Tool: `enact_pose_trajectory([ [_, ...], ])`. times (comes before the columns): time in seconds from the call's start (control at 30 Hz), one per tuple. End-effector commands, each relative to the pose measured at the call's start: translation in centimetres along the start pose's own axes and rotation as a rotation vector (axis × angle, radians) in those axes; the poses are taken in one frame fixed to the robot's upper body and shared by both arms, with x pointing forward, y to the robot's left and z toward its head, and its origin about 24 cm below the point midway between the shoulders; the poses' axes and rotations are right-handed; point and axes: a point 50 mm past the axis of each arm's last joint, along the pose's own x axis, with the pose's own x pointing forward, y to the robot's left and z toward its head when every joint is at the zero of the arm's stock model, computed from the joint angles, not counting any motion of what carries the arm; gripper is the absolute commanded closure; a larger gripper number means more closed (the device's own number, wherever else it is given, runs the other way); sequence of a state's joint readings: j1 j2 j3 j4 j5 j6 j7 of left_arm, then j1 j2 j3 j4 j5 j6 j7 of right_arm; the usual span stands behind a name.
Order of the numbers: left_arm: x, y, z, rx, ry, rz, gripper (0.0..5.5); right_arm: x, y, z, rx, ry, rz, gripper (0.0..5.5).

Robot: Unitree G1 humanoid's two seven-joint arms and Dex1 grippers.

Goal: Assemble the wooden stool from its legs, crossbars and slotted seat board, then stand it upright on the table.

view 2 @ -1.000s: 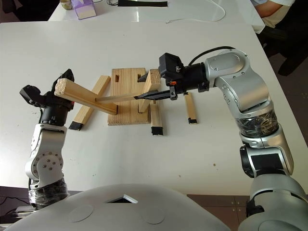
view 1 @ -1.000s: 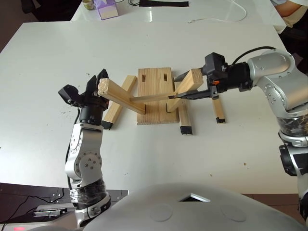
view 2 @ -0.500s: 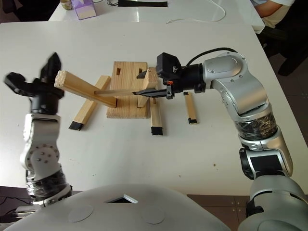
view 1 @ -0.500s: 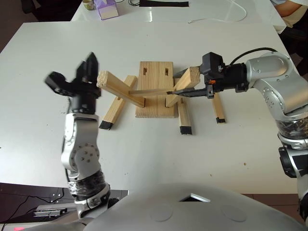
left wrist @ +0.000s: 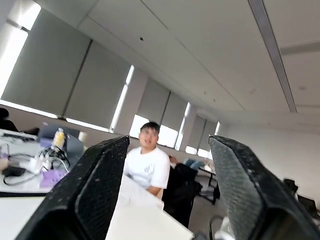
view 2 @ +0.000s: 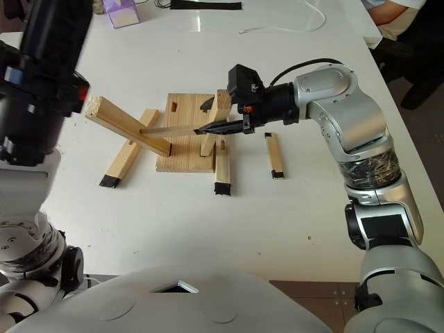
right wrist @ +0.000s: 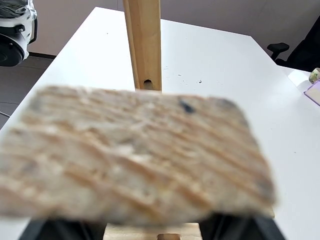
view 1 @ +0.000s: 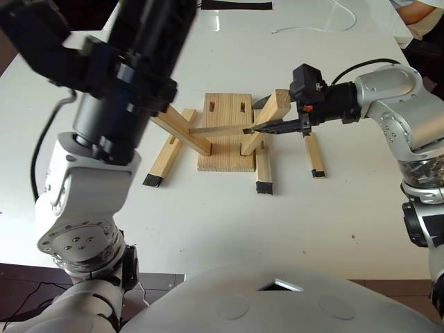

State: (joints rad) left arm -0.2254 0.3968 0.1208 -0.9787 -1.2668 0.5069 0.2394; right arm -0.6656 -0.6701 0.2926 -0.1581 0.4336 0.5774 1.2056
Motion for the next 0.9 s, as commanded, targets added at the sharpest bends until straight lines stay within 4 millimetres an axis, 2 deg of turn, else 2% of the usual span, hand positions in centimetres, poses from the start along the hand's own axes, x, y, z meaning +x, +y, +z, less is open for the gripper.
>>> enact_pose_trajectory([
  [0.03,-1.1,0.6,-3.3,0.014,0.179,0.108,2.54,0.8,0.7,-1.9,0.092,0.054,0.048,3.49],
  [0.13,-2.5,1.0,-5.1,0.053,0.299,0.184,2.54,0.6,1.2,-1.5,0.095,0.049,0.048,3.49],
  [0.23,-3.8,1.4,-6.3,0.087,0.376,0.245,3.04,0.5,1.5,-1.2,0.099,0.046,0.054,3.49],
  [0.5,-3.8,2.4,-9.8,0.274,0.49,0.296,4.3,1.3,1.6,-0.4,0.077,0.043,0.069,3.49],
  [0.73,-5.1,3.0,-12.1,0.274,0.565,0.383,5.38,1.4,1.8,0.6,0.007,0.043,0.073,3.49],
  [0.9,-5.6,4.0,-13.0,0.284,0.566,0.45,5.5,1.6,2.2,1.1,-0.017,0.037,0.098,3.49],
])
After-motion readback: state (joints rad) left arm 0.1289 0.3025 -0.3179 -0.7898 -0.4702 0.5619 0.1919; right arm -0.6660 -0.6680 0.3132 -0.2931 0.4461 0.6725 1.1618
